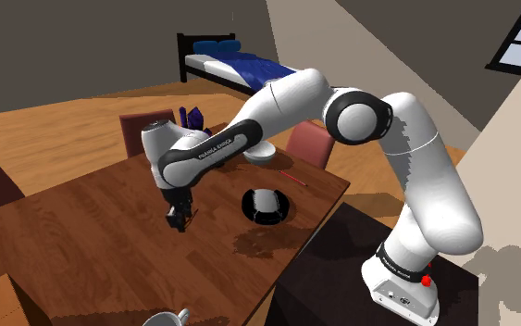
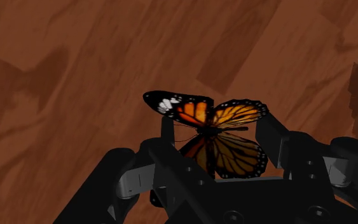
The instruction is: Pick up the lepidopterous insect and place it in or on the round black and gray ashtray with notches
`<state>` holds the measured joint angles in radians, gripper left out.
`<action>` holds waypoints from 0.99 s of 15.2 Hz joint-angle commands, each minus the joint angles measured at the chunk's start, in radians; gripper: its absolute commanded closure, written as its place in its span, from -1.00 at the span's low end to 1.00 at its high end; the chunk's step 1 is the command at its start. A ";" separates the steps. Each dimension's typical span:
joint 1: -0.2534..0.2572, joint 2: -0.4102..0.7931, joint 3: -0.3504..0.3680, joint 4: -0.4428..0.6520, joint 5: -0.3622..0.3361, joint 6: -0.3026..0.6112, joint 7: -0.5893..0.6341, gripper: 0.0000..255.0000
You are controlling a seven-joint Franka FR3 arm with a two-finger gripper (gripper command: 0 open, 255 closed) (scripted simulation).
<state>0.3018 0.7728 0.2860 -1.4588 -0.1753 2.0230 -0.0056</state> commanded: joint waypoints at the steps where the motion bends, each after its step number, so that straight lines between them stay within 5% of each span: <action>1: -0.019 -0.032 0.001 -0.044 0.003 0.012 -0.013 1.00; 15: -0.269 -0.324 -0.034 -0.537 0.029 0.219 -0.246 1.00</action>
<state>0.0498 0.4678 0.2557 -1.9687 -0.1482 2.2328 -0.2310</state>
